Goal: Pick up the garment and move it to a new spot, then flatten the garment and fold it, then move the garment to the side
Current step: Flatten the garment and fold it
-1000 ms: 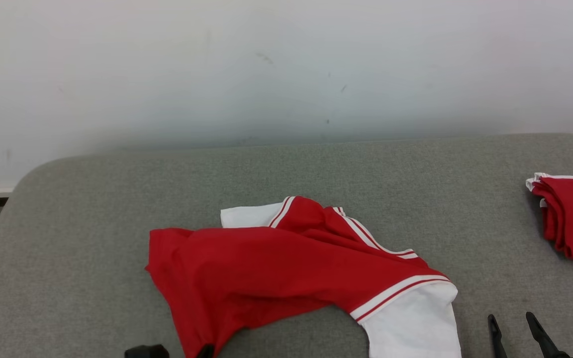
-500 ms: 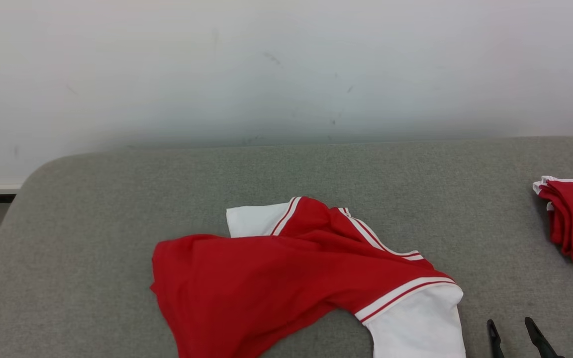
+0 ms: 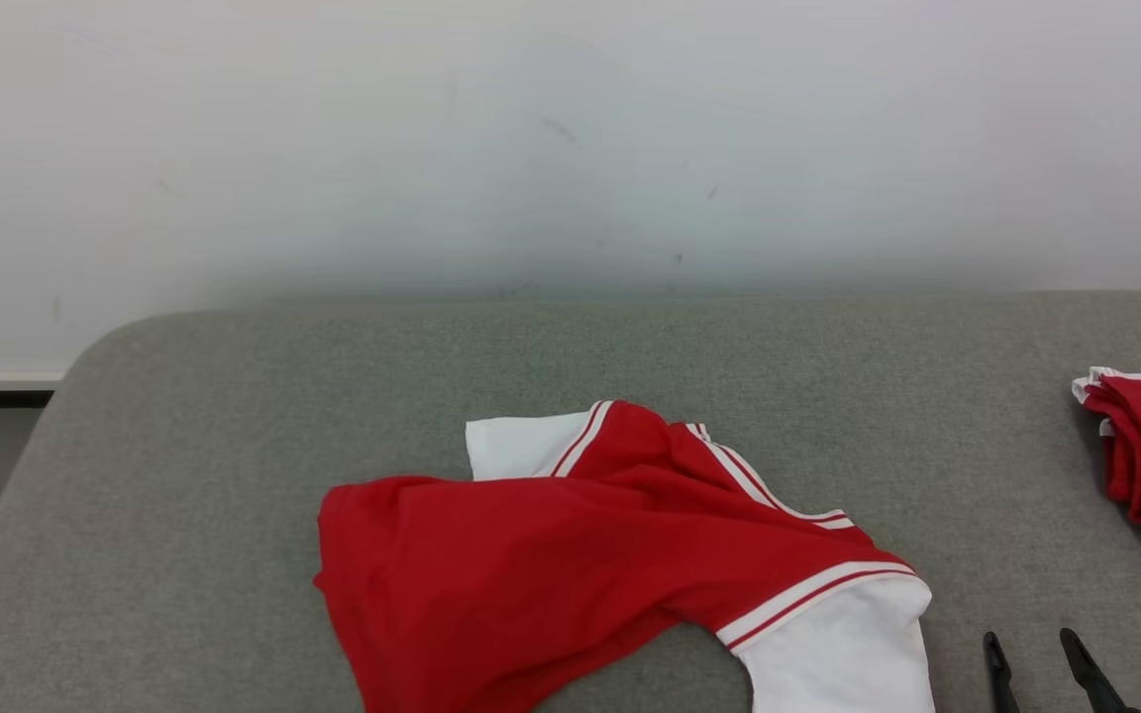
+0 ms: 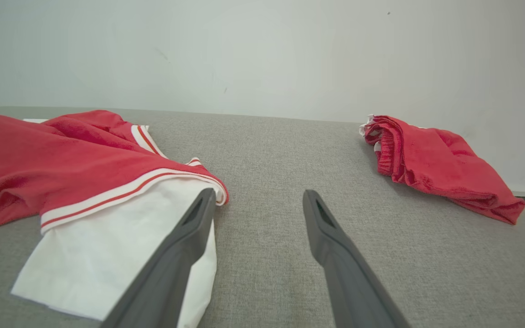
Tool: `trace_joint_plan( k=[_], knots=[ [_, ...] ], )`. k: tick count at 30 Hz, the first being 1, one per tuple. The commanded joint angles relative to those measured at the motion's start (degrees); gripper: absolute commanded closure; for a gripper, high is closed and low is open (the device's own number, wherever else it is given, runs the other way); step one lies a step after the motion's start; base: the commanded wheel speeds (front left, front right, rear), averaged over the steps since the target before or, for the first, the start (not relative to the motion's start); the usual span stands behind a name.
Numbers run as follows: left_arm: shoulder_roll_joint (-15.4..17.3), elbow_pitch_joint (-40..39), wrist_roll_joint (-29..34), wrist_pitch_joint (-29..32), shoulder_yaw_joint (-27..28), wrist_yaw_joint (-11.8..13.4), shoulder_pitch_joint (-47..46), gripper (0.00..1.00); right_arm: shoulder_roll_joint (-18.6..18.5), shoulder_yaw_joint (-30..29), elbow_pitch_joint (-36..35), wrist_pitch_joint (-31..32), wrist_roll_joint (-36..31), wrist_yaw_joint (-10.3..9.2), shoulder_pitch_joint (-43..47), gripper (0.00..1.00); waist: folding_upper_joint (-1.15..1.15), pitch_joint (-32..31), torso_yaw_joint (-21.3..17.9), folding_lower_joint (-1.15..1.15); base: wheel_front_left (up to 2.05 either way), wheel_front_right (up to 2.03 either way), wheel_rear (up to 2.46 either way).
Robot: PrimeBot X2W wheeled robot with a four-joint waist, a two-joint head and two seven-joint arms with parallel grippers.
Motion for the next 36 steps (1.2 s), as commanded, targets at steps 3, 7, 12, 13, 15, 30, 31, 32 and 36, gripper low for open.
trace_joint_plan(
  k=[3,7,12,13,15,30,31,32,36],
  knots=[
    [-0.9,-6.6,5.5,0.0,6.4,0.8,3.7,0.00,-0.5,-1.5,-1.6,0.0,0.1,-0.16,1.0,0.00,0.00,-0.7,0.6,0.00,0.00,0.00,0.00],
    [-2.8,-12.1,10.6,0.0,12.2,-0.4,6.0,0.00,-0.8,-2.7,-3.1,0.0,0.3,-0.16,1.1,0.00,0.00,-1.7,1.2,0.00,0.00,0.00,0.00],
    [-5.8,-15.3,16.6,0.0,17.4,-4.1,6.7,0.00,-1.0,-3.4,-4.1,0.0,0.5,-0.16,1.3,0.00,0.00,-3.1,1.8,0.00,0.00,0.00,0.00],
    [-6.3,-15.3,17.6,0.0,18.1,-4.9,6.8,0.00,-1.0,-3.4,-4.2,0.0,0.5,-0.16,1.4,0.00,0.00,-3.4,1.8,0.00,0.00,0.00,0.00],
    [-7.7,-14.4,19.3,0.0,19.8,-6.6,7.2,0.00,-1.0,-2.9,-4.3,0.0,1.1,-0.16,1.4,0.00,0.00,-4.3,1.8,0.00,0.00,0.00,0.00],
    [-13.6,-7.6,25.6,0.0,27.7,-16.2,6.7,0.00,-0.5,1.4,-3.1,0.0,1.0,-0.16,2.3,0.00,0.00,-5.6,1.5,0.00,0.00,0.00,0.00],
    [-13.7,-7.5,25.8,0.0,28.0,-16.4,6.6,0.00,-0.5,1.5,-3.1,0.0,1.0,-0.16,2.3,0.00,0.00,-5.5,1.5,0.00,0.00,0.00,0.00],
    [-13.9,-7.4,26.1,0.0,28.2,-16.7,6.5,0.00,-0.5,1.5,-3.0,0.0,1.0,-0.16,2.3,0.00,0.00,-5.4,1.5,0.00,0.00,0.00,0.00],
    [-14.2,-7.0,26.5,0.0,29.2,-17.5,6.4,0.00,-0.5,1.8,-3.2,0.0,1.1,-0.16,1.9,0.00,0.00,-5.3,1.3,0.00,0.00,0.00,0.00]
  ],
)
